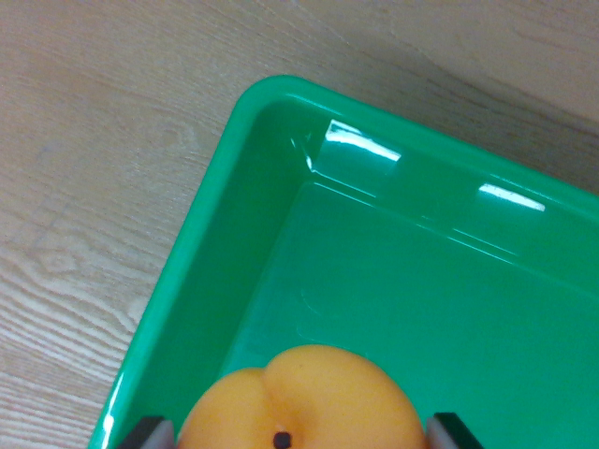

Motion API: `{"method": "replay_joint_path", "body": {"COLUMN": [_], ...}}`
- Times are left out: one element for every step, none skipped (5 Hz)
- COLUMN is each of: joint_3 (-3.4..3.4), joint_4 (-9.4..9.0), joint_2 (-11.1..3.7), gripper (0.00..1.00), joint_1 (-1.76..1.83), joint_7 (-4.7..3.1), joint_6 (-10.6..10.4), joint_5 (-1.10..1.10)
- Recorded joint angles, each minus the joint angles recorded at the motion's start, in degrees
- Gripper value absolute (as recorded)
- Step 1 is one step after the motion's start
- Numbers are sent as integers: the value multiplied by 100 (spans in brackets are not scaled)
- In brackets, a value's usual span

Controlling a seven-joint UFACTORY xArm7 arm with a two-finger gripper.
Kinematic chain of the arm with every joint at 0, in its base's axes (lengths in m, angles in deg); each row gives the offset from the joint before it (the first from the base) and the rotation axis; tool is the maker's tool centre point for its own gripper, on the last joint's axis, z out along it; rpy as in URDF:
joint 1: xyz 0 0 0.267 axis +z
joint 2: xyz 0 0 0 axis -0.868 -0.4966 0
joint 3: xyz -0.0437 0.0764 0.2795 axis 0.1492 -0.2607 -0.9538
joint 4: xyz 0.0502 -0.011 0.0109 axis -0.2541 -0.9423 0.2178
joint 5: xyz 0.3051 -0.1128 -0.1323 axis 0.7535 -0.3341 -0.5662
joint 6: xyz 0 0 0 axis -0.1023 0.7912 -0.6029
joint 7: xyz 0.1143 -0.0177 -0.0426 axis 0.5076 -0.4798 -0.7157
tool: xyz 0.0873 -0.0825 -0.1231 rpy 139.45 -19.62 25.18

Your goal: Pick fruit

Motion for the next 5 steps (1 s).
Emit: {"method": "replay_joint_path", "body": {"joint_3": [0, 2, 2, 4, 4], "joint_4": [0, 159, 159, 310, 310], "joint_2": [0, 85, 85, 165, 165], "gripper": [100, 100, 100, 100, 100], "joint_1": [0, -4, -4, -8, -8], "joint_7": [0, 3, 3, 5, 5], "joint_6": [0, 244, 244, 474, 474], "joint_5": [0, 6, 6, 12, 12]}}
